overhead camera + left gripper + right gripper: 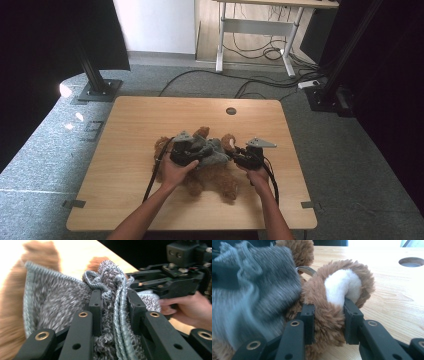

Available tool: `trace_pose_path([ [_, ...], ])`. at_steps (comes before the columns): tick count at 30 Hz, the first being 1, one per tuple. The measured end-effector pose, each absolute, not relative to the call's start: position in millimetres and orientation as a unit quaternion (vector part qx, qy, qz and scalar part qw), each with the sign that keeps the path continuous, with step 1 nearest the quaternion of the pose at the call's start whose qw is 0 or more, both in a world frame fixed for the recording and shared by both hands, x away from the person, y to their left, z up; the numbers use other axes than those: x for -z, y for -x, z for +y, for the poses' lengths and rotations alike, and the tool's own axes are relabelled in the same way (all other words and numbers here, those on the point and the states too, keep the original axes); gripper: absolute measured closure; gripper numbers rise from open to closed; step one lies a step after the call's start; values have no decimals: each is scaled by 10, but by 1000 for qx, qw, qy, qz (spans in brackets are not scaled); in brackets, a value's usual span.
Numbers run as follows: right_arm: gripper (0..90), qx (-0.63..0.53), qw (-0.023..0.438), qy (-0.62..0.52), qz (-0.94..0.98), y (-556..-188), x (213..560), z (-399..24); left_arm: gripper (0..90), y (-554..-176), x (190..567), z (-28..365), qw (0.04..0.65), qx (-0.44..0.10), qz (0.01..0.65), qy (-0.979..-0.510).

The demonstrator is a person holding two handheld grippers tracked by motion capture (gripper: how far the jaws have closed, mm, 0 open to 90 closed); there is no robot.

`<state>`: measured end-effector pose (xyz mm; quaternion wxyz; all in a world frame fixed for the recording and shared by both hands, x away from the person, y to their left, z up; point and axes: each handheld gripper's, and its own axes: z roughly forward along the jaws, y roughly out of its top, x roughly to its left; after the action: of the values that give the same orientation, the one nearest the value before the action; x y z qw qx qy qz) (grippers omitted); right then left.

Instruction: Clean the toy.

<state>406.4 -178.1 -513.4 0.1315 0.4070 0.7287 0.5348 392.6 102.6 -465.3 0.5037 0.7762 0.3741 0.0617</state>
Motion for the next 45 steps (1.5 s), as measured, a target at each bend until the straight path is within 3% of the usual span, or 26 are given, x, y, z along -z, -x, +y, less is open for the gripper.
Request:
trace_pose_path([
  [7, 670, -542, 121, -402, 728, -4056, 5142, -1781, 703, -3957, 4708, 1465, 495, -62, 406, -766],
  [13, 673, -542, 115, -396, 732, -4035, 5136, -1736, 703, -3694, 4697, 1467, 503, -76, 358, -783],
  [19, 679, -547, 113, -404, 725, -4032, 5174, -1728, 702, -3516, 4591, 1098, 527, -50, 295, -795],
  [23, 679, -547, 114, -405, 724, -4026, 5173, -1732, 701, -3577, 4698, 664, 491, -56, 284, -822],
  [26, 679, -543, 118, -407, 725, -4026, 5179, -1751, 703, -3597, 4756, 576, 483, -71, 284, -825],
  [37, 679, -550, 99, -397, 728, -4035, 5206, -1764, 708, -3412, 4887, 1109, 503, -64, 294, -810],
  [45, 684, -564, 96, -393, 720, -4054, 5244, -1793, 703, -3509, 4729, 1522, 528, -53, 329, -781],
])
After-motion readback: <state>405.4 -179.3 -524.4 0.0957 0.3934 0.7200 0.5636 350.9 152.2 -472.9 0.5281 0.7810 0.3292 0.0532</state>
